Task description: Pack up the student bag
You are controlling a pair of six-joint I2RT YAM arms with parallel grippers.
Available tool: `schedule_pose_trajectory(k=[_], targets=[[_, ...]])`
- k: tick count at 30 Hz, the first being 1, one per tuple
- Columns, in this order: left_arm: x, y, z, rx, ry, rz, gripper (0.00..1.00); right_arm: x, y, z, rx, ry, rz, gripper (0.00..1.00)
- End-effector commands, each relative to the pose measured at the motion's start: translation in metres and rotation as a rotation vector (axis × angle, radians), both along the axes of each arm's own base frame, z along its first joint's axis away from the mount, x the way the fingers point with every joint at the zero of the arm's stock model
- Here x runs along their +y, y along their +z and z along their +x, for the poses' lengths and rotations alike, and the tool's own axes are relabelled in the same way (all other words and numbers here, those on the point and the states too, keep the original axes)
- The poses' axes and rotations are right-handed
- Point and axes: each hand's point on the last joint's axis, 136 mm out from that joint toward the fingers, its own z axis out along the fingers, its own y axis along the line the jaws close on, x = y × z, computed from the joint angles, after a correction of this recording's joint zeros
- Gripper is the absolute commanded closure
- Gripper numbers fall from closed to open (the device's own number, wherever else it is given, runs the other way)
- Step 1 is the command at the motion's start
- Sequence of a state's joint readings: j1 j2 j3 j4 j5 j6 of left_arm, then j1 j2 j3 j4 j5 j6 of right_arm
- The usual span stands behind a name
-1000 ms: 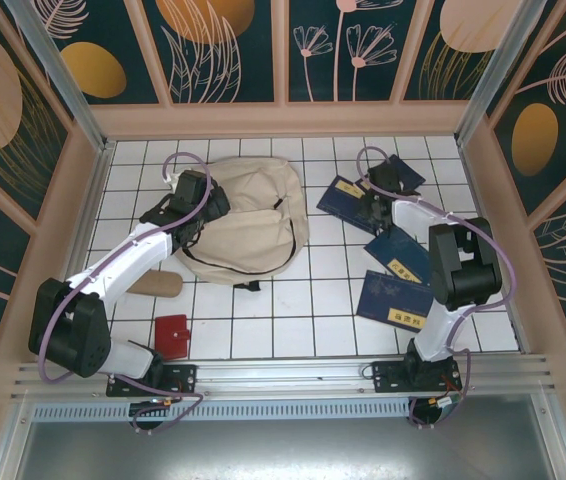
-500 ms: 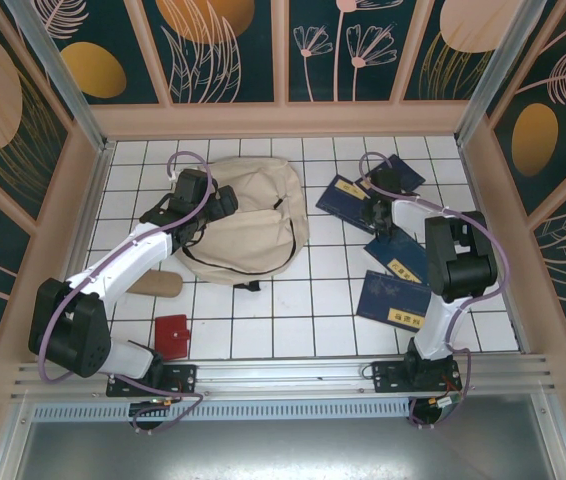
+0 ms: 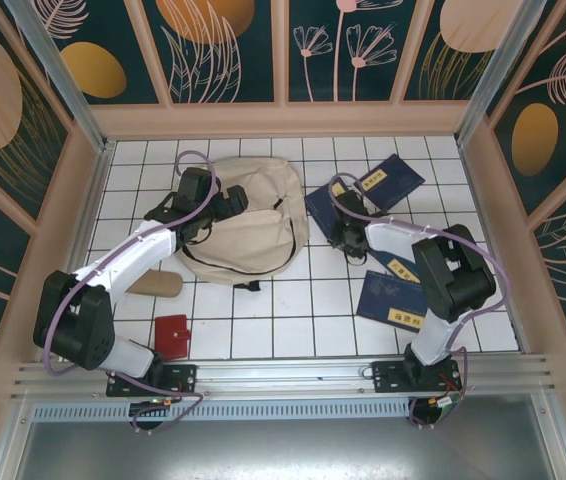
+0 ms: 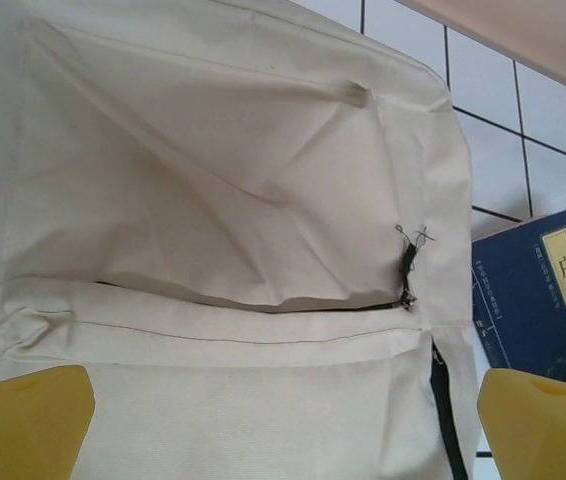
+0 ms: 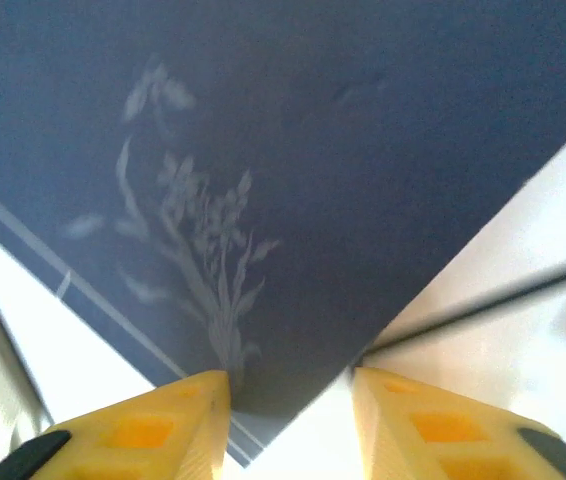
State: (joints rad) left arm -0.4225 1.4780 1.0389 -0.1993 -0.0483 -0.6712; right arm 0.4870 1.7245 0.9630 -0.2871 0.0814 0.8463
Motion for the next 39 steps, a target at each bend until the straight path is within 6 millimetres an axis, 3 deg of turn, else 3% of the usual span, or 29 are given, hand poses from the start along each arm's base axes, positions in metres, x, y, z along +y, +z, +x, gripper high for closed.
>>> schedule_pose_trajectory(k=[1, 4, 11, 17, 21, 26, 33, 38, 39], targets=[[-0.030, 0.021, 0.008, -0.046, -0.056, -0.078, 0.01, -0.002, 0.032, -0.002, -0.041, -0.031, 0.032, 0.54], [-0.051, 0.021, 0.007, -0.043, -0.095, -0.086, 0.01, -0.014, 0.062, 0.023, -0.130, 0.035, -0.020, 0.43], [-0.094, 0.018, 0.004, -0.019, -0.172, -0.124, 0.02, -0.059, 0.051, 0.071, -0.135, 0.163, -0.096, 0.38], [-0.109, 0.011, 0.002, 0.001, -0.195, -0.151, 0.01, -0.042, 0.037, 0.088, -0.107, 0.372, -0.043, 0.35], [-0.111, 0.010, 0.002, 0.007, -0.204, -0.153, 0.02, -0.045, 0.014, 0.084, -0.028, 0.377, -0.056, 0.37], [-0.114, 0.012, 0.002, 0.004, -0.218, -0.146, 0.02, -0.057, 0.002, 0.073, 0.021, 0.312, -0.092, 0.42], [-0.123, 0.013, 0.005, 0.002, -0.248, -0.133, 0.01, -0.051, -0.020, 0.019, 0.140, 0.244, -0.098, 0.51], [-0.138, 0.012, 0.001, 0.015, -0.284, -0.164, 0.05, -0.036, -0.012, -0.013, 0.146, 0.225, -0.022, 0.51], [-0.143, 0.001, 0.000, 0.039, -0.292, -0.160, 0.07, -0.034, -0.006, -0.013, 0.133, 0.224, -0.002, 0.51]])
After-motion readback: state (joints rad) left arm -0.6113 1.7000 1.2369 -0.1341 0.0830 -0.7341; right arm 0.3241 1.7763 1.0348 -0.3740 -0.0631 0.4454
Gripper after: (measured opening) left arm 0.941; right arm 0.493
